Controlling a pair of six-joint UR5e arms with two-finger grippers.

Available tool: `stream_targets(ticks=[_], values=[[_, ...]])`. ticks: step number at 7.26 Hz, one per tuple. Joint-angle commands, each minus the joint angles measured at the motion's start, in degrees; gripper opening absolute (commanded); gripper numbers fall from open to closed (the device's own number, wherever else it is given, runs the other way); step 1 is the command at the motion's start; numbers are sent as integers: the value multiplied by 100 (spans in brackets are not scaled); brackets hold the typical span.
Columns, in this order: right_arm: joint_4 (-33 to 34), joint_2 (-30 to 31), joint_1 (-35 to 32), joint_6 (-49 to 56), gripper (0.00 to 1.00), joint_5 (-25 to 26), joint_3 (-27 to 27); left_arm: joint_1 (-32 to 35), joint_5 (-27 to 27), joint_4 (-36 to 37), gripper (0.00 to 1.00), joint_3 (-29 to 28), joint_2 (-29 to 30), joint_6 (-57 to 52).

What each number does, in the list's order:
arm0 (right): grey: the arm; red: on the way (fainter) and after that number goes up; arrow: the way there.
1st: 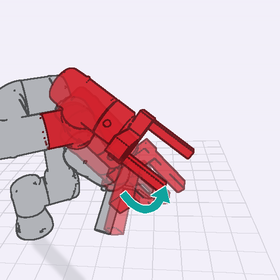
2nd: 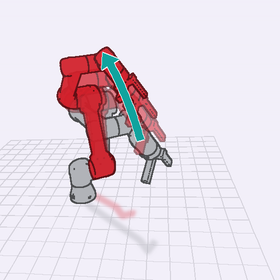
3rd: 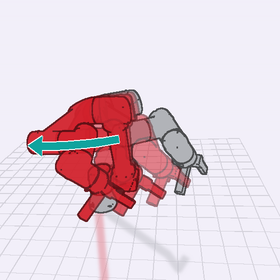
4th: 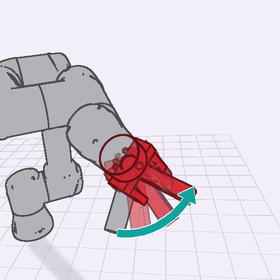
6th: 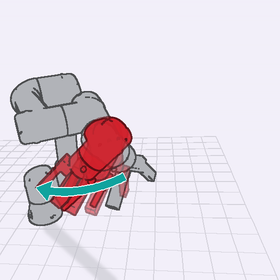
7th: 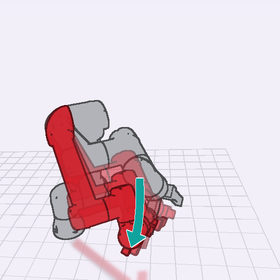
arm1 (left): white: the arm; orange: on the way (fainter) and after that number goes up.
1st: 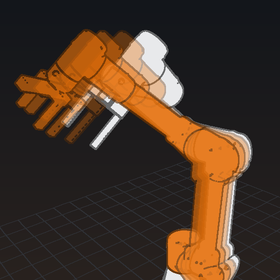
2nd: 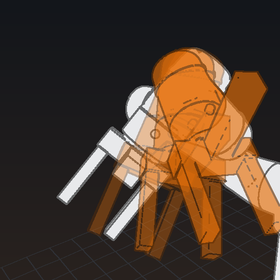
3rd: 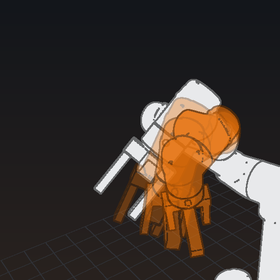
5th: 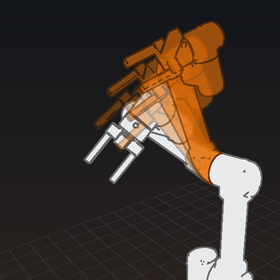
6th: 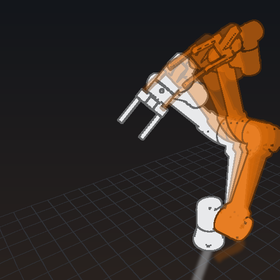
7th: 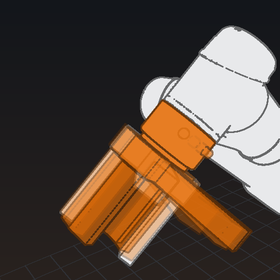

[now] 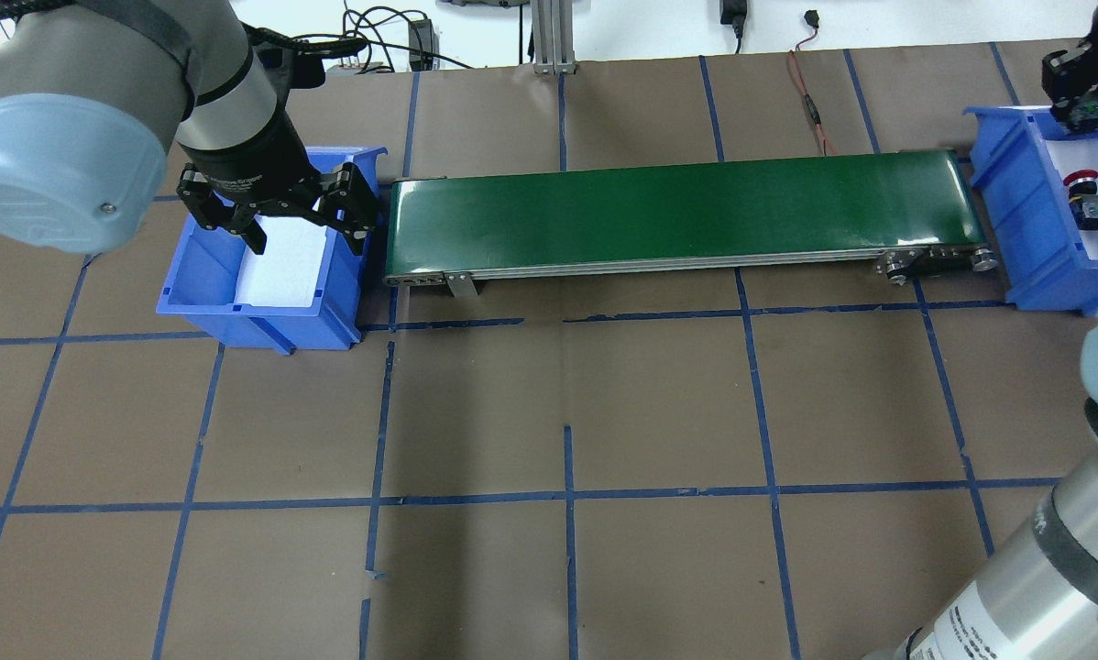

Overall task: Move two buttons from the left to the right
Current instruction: 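Lower the yellow button into the blue bin beside the red one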

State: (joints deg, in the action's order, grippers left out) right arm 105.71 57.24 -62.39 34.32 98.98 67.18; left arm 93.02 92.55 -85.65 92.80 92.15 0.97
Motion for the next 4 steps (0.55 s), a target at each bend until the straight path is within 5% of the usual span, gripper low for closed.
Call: stream_targets(ticks=[1,4], values=[[125,-368,525,408,14,-413,-29,-3,0,5,100,2,-4,0],[301,-783,597,515,16,-600,-30,-3,0,5,100,2,-4,0]])
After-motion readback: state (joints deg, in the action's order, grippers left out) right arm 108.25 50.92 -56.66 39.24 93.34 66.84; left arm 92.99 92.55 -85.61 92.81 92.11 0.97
